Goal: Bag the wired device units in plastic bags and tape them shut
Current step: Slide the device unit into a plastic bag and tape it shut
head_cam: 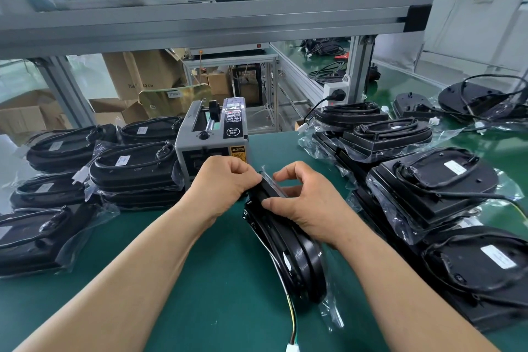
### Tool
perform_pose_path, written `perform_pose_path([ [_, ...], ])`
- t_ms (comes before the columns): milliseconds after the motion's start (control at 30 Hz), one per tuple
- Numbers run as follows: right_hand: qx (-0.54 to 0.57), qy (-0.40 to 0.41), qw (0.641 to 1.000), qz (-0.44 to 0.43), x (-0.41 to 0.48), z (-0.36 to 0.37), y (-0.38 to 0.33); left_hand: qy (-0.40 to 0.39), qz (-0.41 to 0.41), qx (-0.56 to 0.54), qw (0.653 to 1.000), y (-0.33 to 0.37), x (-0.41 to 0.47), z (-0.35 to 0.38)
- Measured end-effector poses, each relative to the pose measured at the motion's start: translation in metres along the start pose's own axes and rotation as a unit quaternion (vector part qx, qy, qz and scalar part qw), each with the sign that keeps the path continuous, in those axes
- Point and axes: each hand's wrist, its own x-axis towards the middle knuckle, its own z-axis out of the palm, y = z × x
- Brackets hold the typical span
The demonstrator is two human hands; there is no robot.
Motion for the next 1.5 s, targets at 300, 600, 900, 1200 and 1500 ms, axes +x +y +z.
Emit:
perform_pose_path([
  [300, -0.015, 0.001, 1.000, -0.008, -0.001, 0.003, 0.000, 0.026, -0.093, -0.052, 0.994, 0.002, -0.002, 0.002],
  [600, -0.042, 0.016, 0.999, -0.013, -0.001, 0.007, 0.000, 0.020, -0.198, -0.280, 0.939, -0.006, -0.009, 0.020],
  [900, -0.248, -0.070, 0.964, 0.064, -0.010, 0.011, -0.022, 0.036, -0.142, -0.312, 0.939, -0.008, -0.040, 0.015],
  [1200, -0.004, 0.008, 0.994, -0.110, -0.047, 0.015, -0.023, 0.034, 0.192, -0.099, 0.976, 0.033, -0.089, -0.007],
  [1500, -0.013, -0.085, 0.984, -0.157, -0.068, -0.012, -0.035, -0.050, 0.302, -0.026, 0.952, 0.046, -0.119, -0.009],
])
